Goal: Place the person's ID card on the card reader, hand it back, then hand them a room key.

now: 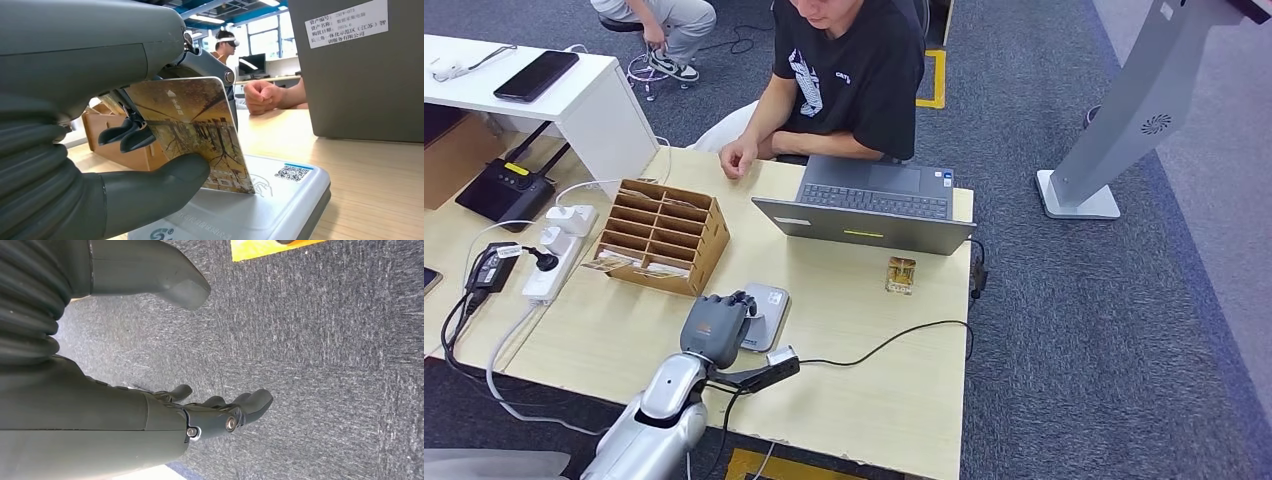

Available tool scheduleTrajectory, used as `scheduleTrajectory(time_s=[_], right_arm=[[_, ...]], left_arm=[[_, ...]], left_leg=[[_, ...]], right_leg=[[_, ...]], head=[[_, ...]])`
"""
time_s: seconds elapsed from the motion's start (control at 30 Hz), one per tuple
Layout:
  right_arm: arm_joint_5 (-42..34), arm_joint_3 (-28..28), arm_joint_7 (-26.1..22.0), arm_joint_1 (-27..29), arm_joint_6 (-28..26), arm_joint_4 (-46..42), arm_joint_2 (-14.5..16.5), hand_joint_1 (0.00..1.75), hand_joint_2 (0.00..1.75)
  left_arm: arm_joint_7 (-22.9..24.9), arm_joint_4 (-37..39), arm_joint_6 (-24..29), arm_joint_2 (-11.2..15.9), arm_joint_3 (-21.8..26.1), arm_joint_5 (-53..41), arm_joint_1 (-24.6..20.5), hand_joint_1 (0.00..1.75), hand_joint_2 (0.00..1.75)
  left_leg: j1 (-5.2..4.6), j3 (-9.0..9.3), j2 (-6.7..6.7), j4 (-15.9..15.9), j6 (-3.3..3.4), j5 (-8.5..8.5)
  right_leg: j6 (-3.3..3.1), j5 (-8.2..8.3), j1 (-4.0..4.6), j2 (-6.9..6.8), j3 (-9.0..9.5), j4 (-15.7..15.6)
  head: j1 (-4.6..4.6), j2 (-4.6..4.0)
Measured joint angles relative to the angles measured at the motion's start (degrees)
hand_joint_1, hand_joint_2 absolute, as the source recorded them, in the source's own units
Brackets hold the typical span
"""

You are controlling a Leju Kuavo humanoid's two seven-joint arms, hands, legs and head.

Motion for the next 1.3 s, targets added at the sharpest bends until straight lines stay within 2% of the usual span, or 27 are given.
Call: scheduleTrajectory(time_s=[0.43, 0.63, 0.8, 1.07, 1.3], right_arm=[[0.4, 0.0, -0.3, 0.0, 0.2, 0.0, 0.0, 0.00, 1.75], [0.6, -0.1, -0.5, 0.0, 0.3, 0.0, 0.0, 0.00, 1.75], [1.0, -0.2, -0.9, 0.0, 0.2, 0.0, 0.0, 0.00, 1.75], [2.0, -1.2, -1.4, 0.0, 0.3, 0.0, 0.0, 0.00, 1.75], [3.5, -1.4, -0.2, 0.0, 0.5, 0.0, 0.0, 0.00, 1.75]], left_arm=[[-2.7, 0.9, -0.6, -0.2, 2.6, 4.3, -0.5, 1.75, 1.75], [-3.7, -5.0, -3.0, 1.9, 4.9, 7.9, -1.3, 1.75, 1.75], [-4.0, -10.3, -2.3, 3.7, 6.2, 10.4, -2.1, 1.75, 1.75], [-3.2, -22.7, -7.8, 9.8, 9.9, 14.6, -12.2, 1.75, 1.75], [0.3, -23.8, -10.3, 14.0, 10.4, 9.3, -21.8, 1.75, 1.75]], left_leg=[[0.00, 0.04, -0.03, 0.0, 0.00, 0.02], [0.01, 0.01, -0.02, 0.0, 0.00, 0.04], [0.07, -0.05, -0.03, 0.0, -0.01, 0.06], [0.09, -0.10, -0.06, 0.0, -0.04, 0.13], [0.09, -0.10, -0.05, 0.0, -0.07, 0.17]], right_leg=[[0.00, 0.02, 0.01, -0.07, 0.05, 0.0], [-0.01, 0.04, 0.02, -0.06, -0.01, 0.0], [-0.01, 0.03, 0.04, -0.06, -0.05, 0.0], [-0.02, 0.06, 0.08, -0.08, -0.08, 0.0], [-0.09, 0.10, 0.09, -0.06, -0.10, 0.1]], head=[[0.00, 0.00], [-0.02, 0.01], [0.00, 0.01], [-0.01, 0.02], [0.00, 0.01]])
